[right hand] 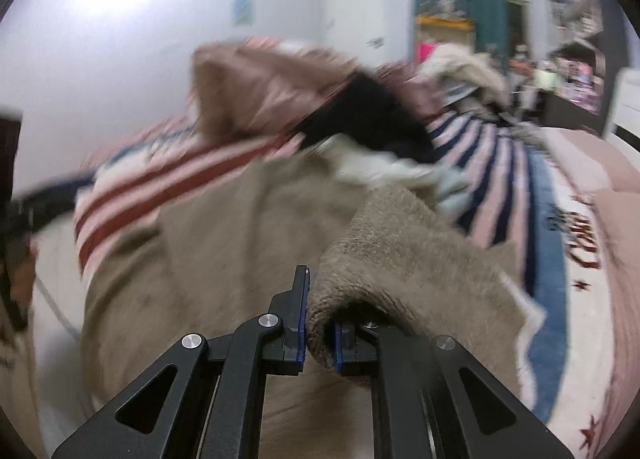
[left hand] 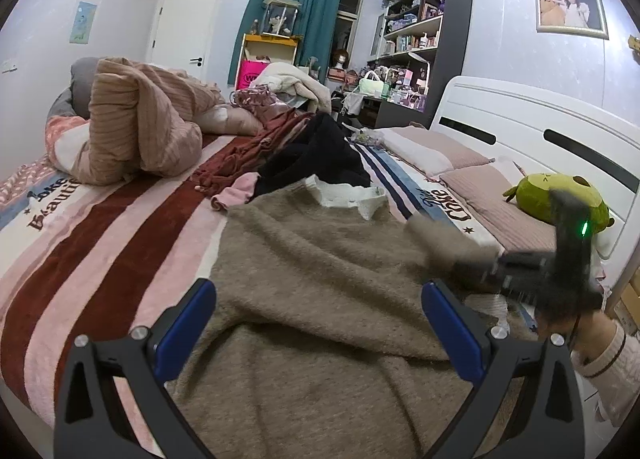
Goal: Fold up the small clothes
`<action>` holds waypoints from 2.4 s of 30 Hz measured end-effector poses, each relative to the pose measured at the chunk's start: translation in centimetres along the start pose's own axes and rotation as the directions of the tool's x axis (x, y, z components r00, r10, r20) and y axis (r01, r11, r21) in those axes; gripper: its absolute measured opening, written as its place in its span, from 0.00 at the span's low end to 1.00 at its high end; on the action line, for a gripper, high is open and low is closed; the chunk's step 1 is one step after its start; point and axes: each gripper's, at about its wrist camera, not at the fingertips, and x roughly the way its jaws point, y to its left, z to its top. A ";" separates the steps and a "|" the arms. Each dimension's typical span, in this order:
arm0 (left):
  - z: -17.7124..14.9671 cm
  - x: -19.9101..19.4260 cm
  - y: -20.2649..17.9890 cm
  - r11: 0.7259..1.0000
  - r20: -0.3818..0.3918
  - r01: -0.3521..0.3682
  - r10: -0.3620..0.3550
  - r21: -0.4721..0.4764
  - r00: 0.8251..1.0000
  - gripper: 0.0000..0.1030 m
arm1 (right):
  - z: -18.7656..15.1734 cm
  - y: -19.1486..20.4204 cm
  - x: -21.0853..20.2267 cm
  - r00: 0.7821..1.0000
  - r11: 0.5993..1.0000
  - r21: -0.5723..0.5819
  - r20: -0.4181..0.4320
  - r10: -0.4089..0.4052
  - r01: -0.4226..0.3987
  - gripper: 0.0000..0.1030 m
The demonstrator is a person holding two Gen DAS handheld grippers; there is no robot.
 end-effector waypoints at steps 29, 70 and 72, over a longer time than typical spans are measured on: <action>0.8 0.4 -1.1 1.000 0.014 0.013 -0.013 -0.010 1.000 0.99 | -7.8 -10.2 -4.6 0.999 0.865 0.501 -0.032 0.044 -0.022 0.52; -1.4 -4.9 6.5 0.984 0.047 -0.159 0.164 -0.084 0.985 0.99 | 0.2 13.4 10.1 0.915 0.925 0.066 -0.136 0.381 -0.375 0.11; -1.5 -4.8 6.5 0.984 0.039 -0.161 0.164 -0.080 0.986 0.99 | -0.4 13.6 10.4 0.902 0.915 0.073 -0.152 0.404 -0.398 0.12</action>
